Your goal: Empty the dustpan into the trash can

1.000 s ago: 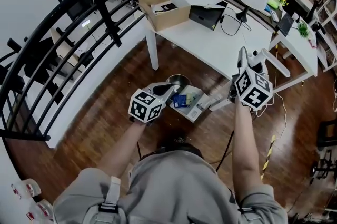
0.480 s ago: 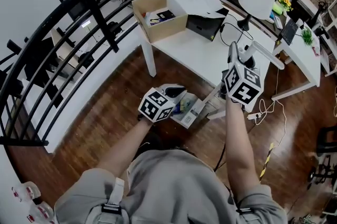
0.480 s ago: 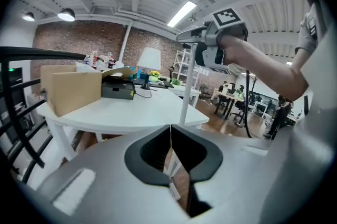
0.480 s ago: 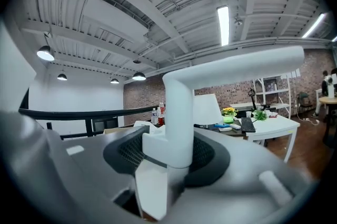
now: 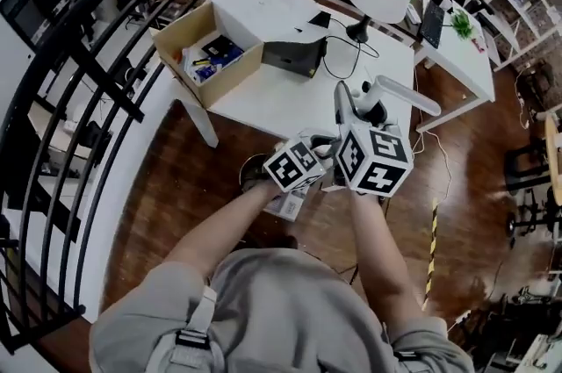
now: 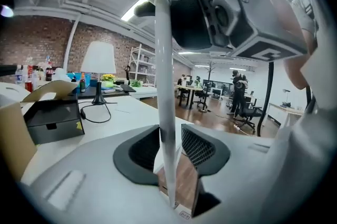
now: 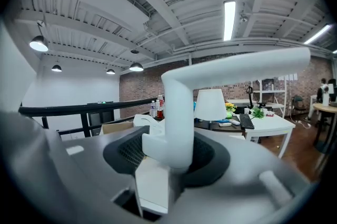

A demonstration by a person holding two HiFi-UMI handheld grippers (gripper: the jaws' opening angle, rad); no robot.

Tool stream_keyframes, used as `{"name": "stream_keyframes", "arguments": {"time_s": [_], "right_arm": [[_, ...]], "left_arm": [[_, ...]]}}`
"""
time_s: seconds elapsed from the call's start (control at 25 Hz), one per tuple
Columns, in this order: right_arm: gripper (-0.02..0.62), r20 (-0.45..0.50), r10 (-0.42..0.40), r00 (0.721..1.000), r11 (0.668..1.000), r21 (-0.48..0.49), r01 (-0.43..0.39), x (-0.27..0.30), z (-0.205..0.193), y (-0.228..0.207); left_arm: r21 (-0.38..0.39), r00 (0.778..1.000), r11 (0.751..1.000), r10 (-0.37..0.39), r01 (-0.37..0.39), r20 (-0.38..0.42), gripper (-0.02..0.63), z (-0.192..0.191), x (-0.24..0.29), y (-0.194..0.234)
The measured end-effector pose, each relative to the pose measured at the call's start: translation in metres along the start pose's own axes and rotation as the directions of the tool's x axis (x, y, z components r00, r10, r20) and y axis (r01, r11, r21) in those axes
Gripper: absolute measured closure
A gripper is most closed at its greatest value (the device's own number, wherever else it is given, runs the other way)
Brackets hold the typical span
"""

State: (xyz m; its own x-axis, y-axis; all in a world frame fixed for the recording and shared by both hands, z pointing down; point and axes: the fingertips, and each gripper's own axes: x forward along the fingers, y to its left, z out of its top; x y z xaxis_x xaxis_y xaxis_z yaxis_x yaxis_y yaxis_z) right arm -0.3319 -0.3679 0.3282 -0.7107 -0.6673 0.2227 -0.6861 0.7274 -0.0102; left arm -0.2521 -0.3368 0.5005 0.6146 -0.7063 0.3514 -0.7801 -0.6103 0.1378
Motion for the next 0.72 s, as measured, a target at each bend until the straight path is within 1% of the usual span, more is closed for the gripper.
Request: {"name": "stream_keyframes", "arguments": {"time_s": [0.12,0.16,0.2,0.24,0.32,0.4,0.52,0.64,0.72], "right_arm": [[0.408,-0.006,-0.032,0.999,0.999,0.021,0.032,-0.007,-0.003,-0.006],[0.408,-0.005,-0.037,0.999,0.999,0.025,0.038,-0.01,-0.004,-0.008],[0.408,-0.005,-0.042,0.999,0.999,0.03,0.042,-0.013,-0.005,-0.01],[0.407,-0.007,-0.045,0.999,0.998,0.034,0.045,-0.016,-0.005,-0.013],[0.405,-0.012,-0.037,0.999,0.999,0.035,0.037,-0.021,-0.005,-0.02],[0.402,-0.004,-0.001,1.0,1.0,0.025,0.001,-0.027,-0.003,-0.022],[0.369,0.049,0.066,0.997,0.998,0.014,-0.067,-0.043,0.003,-0.02],[0.36,0.085,0.137,0.987,0.99,0.013,-0.139,-0.062,0.002,-0.015],[0.36,0.105,0.177,0.979,0.984,0.015,-0.18,-0.074,0.0,-0.014]], "left_arm": [[0.039,0.999,0.999,-0.038,0.037,0.016,0.5,0.009,0.012,-0.003],[0.051,0.999,0.998,-0.049,0.048,0.014,0.505,0.013,0.016,-0.006],[0.057,0.998,0.997,-0.06,0.059,0.009,0.524,0.015,0.02,-0.01],[0.05,0.997,0.996,-0.073,0.073,0.002,0.534,0.017,0.023,-0.014],[0.003,0.995,0.995,-0.1,0.1,-0.004,0.537,0.018,0.028,-0.018],[-0.029,0.994,0.994,-0.109,0.108,-0.008,0.538,0.019,0.032,-0.02],[-0.052,0.995,0.994,-0.101,0.101,-0.005,0.537,0.021,0.035,-0.022],[-0.114,0.996,0.99,-0.079,0.082,0.033,0.535,0.022,0.028,-0.014],[-0.163,0.996,0.985,-0.048,0.059,0.072,0.537,0.023,0.017,-0.003]]}}
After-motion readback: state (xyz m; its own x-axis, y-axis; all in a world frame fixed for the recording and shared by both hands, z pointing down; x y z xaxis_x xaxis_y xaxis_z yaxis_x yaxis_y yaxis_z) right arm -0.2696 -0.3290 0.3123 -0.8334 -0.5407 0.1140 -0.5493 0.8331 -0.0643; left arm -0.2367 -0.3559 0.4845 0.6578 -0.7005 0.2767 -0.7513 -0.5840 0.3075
